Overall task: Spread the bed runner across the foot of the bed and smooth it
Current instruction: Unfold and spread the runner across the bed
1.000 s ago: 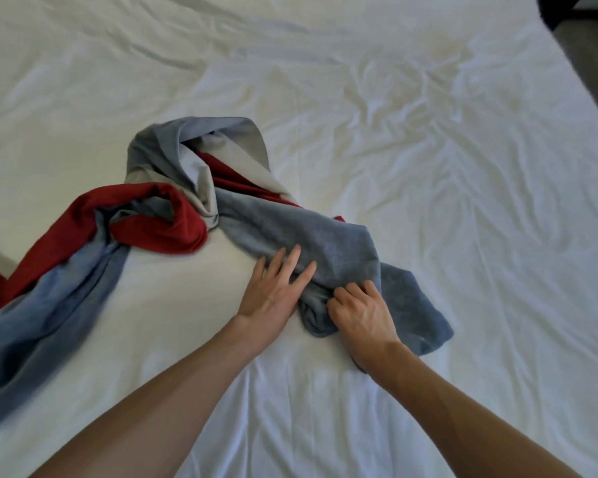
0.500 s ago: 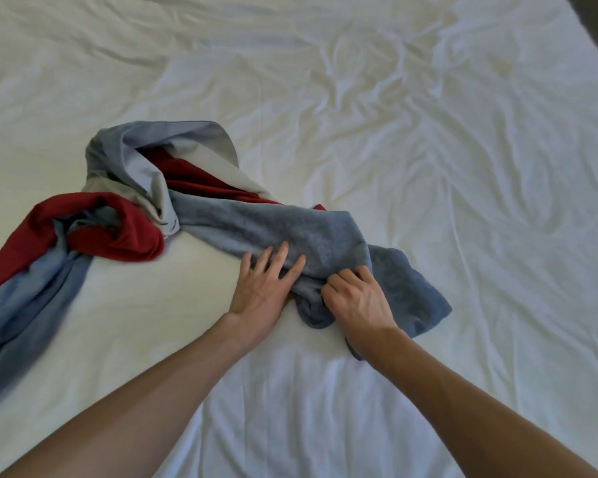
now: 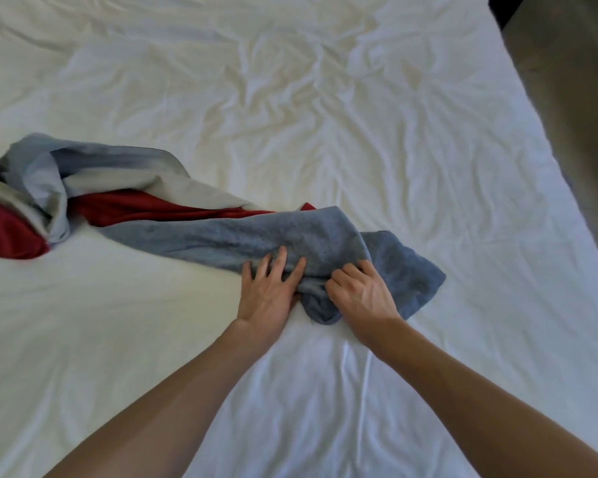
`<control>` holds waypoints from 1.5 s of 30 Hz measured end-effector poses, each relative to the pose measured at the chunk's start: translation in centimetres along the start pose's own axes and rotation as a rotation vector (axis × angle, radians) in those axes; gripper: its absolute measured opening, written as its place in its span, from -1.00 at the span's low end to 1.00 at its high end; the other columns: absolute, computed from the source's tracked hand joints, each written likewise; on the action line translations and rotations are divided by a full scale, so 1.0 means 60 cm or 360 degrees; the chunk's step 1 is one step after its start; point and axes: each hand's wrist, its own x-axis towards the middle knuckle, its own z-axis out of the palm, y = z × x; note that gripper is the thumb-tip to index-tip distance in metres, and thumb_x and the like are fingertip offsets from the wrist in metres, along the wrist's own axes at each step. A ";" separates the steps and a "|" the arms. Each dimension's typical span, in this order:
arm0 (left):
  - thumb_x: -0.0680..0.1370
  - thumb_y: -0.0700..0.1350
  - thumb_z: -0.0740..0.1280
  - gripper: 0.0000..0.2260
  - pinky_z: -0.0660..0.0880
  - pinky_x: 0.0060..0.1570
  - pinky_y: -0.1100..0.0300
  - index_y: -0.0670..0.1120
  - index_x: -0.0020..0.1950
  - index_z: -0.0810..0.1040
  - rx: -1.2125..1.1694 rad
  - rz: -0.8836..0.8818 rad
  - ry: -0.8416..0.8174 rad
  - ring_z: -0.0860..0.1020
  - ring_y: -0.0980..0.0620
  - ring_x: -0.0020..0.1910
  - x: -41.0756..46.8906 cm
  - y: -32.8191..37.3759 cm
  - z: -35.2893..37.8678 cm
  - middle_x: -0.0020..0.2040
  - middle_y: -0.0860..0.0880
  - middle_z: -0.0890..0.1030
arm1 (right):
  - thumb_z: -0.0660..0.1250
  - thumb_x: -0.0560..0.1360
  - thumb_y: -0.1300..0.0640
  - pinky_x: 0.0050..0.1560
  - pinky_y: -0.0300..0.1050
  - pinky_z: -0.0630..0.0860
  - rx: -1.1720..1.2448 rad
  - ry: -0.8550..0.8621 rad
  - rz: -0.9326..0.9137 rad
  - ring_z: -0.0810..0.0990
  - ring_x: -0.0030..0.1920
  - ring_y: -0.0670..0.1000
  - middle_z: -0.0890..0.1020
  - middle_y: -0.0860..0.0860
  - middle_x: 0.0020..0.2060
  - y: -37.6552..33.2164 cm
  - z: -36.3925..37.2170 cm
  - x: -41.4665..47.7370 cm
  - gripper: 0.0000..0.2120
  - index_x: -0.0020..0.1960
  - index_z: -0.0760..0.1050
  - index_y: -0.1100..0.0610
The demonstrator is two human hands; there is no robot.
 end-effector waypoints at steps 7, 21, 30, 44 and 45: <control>0.63 0.07 0.04 -0.50 -0.09 0.43 -0.24 0.15 0.53 -0.09 -0.0067 -0.0051 -0.0120 -0.04 -0.11 0.51 0.022 0.007 0.013 0.55 -0.09 -0.12 | 0.52 0.22 0.29 -0.26 -0.06 0.52 0.0217 0.0029 0.0024 0.49 -0.41 0.03 0.49 -0.01 -0.50 0.011 0.026 0.005 -0.78 -0.43 0.50 0.11; 0.61 0.10 0.06 -0.48 -0.02 0.40 -0.22 0.16 0.52 -0.08 0.0036 -0.0106 0.0001 0.00 -0.11 0.49 0.025 0.042 0.012 0.55 -0.09 -0.06 | 0.36 0.37 0.24 -0.05 -0.02 0.48 0.0337 0.0016 -0.0109 0.53 -0.24 0.04 0.56 -0.02 -0.33 0.063 0.037 -0.006 -0.92 -0.21 0.52 0.08; 0.61 0.12 0.07 -0.48 0.04 0.38 -0.19 0.17 0.52 -0.06 -0.0020 -0.0204 0.0120 0.08 -0.11 0.46 0.068 0.186 0.000 0.55 -0.08 0.00 | 0.48 0.28 0.25 -0.17 -0.03 0.51 0.0195 0.0114 -0.0223 0.52 -0.34 0.02 0.54 -0.03 -0.42 0.206 0.036 -0.063 -0.85 -0.31 0.53 0.09; 0.57 0.15 0.12 -0.49 0.19 0.32 -0.08 0.12 0.50 0.12 -0.0222 -0.0144 0.0292 0.23 -0.09 0.37 0.120 0.387 -0.030 0.52 -0.01 0.15 | 0.42 0.19 0.44 -0.19 -0.02 0.51 0.0274 0.0487 -0.0329 0.51 -0.35 0.08 0.54 0.04 -0.38 0.420 0.076 -0.172 -0.79 -0.31 0.52 0.17; 0.56 0.14 0.16 -0.50 0.23 0.30 -0.07 0.09 0.49 0.18 -0.0259 -0.0137 0.0322 0.28 -0.10 0.35 0.119 0.384 -0.032 0.50 0.00 0.20 | 0.42 0.21 0.43 -0.16 0.00 0.51 0.0304 0.0469 -0.0321 0.53 -0.33 0.09 0.56 0.05 -0.35 0.420 0.079 -0.176 -0.80 -0.29 0.54 0.18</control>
